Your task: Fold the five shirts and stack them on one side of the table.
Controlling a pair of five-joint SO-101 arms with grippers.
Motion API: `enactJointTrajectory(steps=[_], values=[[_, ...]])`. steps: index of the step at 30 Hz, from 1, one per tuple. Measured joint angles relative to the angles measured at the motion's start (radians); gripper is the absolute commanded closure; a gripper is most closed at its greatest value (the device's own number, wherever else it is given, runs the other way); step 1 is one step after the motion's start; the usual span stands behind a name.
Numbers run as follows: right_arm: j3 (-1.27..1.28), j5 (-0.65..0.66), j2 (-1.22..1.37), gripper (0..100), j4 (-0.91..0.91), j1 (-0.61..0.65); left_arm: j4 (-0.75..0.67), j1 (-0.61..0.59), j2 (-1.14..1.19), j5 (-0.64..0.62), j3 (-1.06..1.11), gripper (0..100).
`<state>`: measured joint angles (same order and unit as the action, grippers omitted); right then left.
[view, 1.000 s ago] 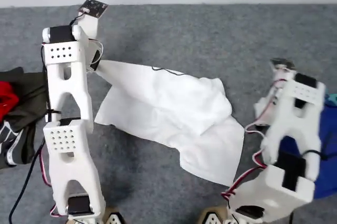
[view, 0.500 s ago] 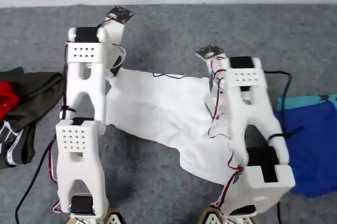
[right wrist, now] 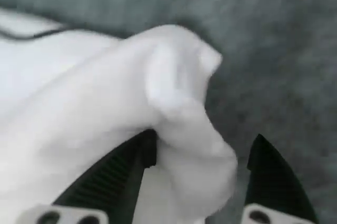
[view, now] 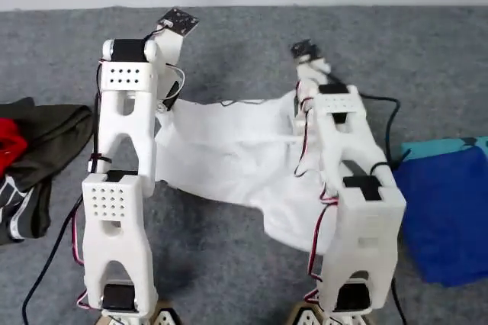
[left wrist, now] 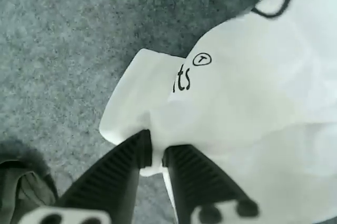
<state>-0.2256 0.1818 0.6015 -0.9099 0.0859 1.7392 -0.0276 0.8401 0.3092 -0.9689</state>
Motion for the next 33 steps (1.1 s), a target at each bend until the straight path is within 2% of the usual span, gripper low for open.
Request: enactJointTrajectory(steps=[4, 10, 15, 17, 23, 30, 33], values=[[-0.161, -0.025, 0.008, 71.5, -0.095, -0.034, 0.0, 0.0, 0.0, 0.0, 0.0, 99], [-0.328, -0.028, 0.012, 71.5, -0.407, -0.078, 0.0, 0.0, 0.0, 0.0, 0.0, 99], [-0.367, 0.078, 0.014, 71.5, -0.744, -0.063, 0.0, 0.003, 0.0, 0.0, 0.0, 99], [-0.368, 0.098, 0.015, 71.5, -0.827, -0.058, 0.0, 0.003, 0.0, 0.0, 0.0, 99], [-0.368, 0.107, 0.057, 71.5, -0.829, -0.015, 0.0, 0.003, 0.0, 0.0, 0.0, 99], [-0.368, 0.077, 0.13, 72.2, -0.675, 0.068, 0.0, 0.003, 0.0, 0.0, 0.0, 99], [-0.368, 0.074, 0.135, 82.7, -0.612, 0.075, 0.0, 0.003, 0.0, 0.0, 0.0, 99]])
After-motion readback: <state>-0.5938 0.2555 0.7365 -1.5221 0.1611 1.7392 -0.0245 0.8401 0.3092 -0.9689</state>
